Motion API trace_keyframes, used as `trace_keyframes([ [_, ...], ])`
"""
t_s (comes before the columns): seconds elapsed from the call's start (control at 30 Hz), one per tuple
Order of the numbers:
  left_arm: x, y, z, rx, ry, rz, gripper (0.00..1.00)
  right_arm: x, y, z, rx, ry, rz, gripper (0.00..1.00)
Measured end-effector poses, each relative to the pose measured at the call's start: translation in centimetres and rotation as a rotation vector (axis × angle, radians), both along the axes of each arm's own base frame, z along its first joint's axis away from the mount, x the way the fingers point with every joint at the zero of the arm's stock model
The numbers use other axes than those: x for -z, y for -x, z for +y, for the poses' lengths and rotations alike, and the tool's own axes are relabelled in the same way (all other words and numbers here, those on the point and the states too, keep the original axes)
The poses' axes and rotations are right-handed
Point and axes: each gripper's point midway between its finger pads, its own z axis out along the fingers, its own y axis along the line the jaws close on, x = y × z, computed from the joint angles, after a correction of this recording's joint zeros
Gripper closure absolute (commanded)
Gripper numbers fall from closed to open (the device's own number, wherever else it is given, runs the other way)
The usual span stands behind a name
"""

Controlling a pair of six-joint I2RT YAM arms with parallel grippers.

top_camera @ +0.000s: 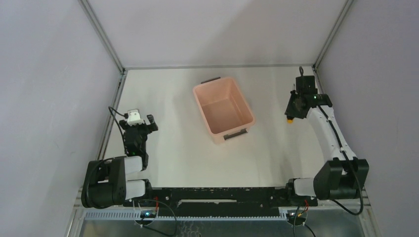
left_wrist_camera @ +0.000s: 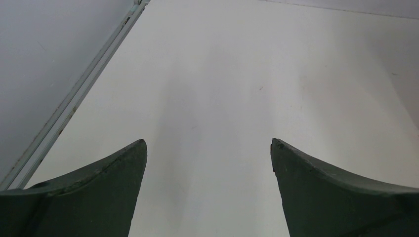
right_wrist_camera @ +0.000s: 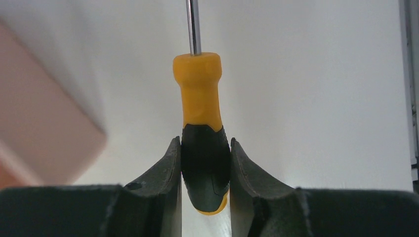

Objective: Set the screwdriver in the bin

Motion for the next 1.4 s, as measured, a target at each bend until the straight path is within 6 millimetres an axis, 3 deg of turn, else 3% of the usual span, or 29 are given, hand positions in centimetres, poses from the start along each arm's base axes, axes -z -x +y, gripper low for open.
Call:
trace_keyframes([
  [0.13, 0.0, 0.0, 0.0, 0.000, 0.000, 0.000, 0.00, -4.5, -0.3, 3.3, -0.087, 0.007, -0.077, 0.95],
  [0.33, 0.0, 0.0, 0.0, 0.000, 0.000, 0.000, 0.00, -9.5, -0.4, 11.0, -0.264, -0.018, -0.149, 0.95],
  [0.43, 0.0, 0.0, 0.0, 0.000, 0.000, 0.000, 0.00, -11.1, -0.9, 15.7, -0.355, -0.044, -0.174, 0.94],
  [0.6, 0.0, 0.0, 0.0, 0.000, 0.000, 0.000, 0.00, -11.0, -1.7, 21.7, -0.458, -0.068, -0.169, 0.94],
  [0.77, 0.0, 0.0, 0.0, 0.000, 0.000, 0.000, 0.00, -8.1, -2.9, 25.5, -0.494, -0.072, -0.119, 0.96],
  [0.93, 0.0, 0.0, 0.0, 0.000, 0.000, 0.000, 0.00, -3.1, -4.4, 27.5, -0.506, -0.041, -0.036, 0.95],
  [1.1, 0.0, 0.0, 0.0, 0.000, 0.000, 0.000, 0.00, 2.9, -5.2, 28.3, -0.491, -0.005, 0.068, 0.93],
  [1.23, 0.0, 0.0, 0.0, 0.000, 0.000, 0.000, 0.00, 8.0, -4.5, 28.2, -0.458, 0.008, 0.150, 0.89],
  [1.4, 0.0, 0.0, 0.0, 0.000, 0.000, 0.000, 0.00, 12.6, -3.1, 27.5, -0.407, 0.014, 0.229, 0.71],
])
